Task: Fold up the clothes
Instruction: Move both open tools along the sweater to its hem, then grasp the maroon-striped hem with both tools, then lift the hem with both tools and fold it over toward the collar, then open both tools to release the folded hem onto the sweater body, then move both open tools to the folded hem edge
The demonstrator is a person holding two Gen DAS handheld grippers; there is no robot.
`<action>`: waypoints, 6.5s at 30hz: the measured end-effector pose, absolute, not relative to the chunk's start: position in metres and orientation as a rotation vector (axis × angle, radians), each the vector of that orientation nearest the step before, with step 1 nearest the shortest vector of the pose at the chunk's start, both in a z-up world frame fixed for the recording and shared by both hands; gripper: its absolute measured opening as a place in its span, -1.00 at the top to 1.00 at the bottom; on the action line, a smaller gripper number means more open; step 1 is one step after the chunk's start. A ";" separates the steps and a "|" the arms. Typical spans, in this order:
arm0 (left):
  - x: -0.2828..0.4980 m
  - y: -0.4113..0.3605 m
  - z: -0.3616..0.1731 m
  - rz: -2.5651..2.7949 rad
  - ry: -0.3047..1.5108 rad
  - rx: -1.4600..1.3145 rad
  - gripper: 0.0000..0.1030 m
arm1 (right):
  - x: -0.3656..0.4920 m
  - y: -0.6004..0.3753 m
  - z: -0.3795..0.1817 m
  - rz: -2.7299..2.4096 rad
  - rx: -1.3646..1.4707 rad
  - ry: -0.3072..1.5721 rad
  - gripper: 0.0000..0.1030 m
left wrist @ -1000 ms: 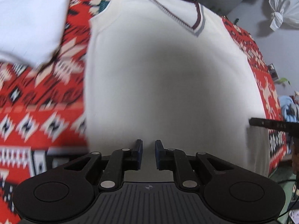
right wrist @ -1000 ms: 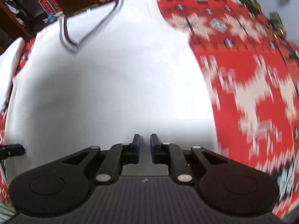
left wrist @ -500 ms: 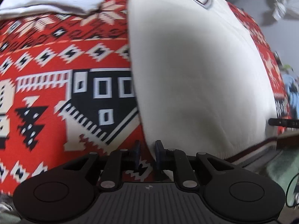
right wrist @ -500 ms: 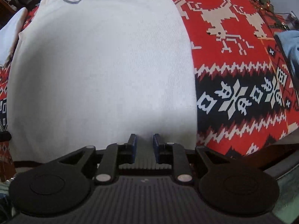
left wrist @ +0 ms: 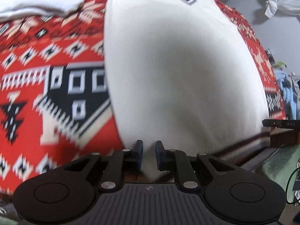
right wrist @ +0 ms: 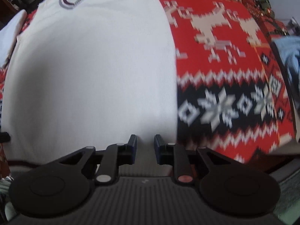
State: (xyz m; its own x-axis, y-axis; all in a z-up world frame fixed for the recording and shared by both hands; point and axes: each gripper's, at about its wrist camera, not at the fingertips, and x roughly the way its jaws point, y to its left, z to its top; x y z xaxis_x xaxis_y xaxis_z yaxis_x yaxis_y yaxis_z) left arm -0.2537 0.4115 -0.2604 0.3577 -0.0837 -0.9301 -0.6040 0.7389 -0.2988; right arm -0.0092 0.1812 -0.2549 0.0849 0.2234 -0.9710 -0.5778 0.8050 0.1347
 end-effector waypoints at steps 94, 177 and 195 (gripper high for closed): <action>-0.383 0.300 -0.198 0.363 0.674 -0.855 0.89 | -0.097 -0.013 -0.192 0.904 0.050 0.842 0.91; -0.198 0.350 -0.274 0.639 0.816 -0.308 -0.82 | -0.031 0.209 -0.282 0.794 -0.329 0.781 -0.99; -0.284 0.355 -0.263 0.783 0.672 -0.527 -0.54 | -0.036 0.119 -0.264 0.736 -0.177 0.698 -0.85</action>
State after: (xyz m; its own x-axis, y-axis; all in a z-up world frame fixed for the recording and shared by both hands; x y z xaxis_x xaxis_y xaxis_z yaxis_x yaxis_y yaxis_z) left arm -0.2842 0.3552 -0.2632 0.5250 0.4608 -0.7156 -0.7771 0.6024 -0.1822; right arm -0.0355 0.1194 -0.2640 0.5294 0.5566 -0.6402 -0.6693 0.7378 0.0880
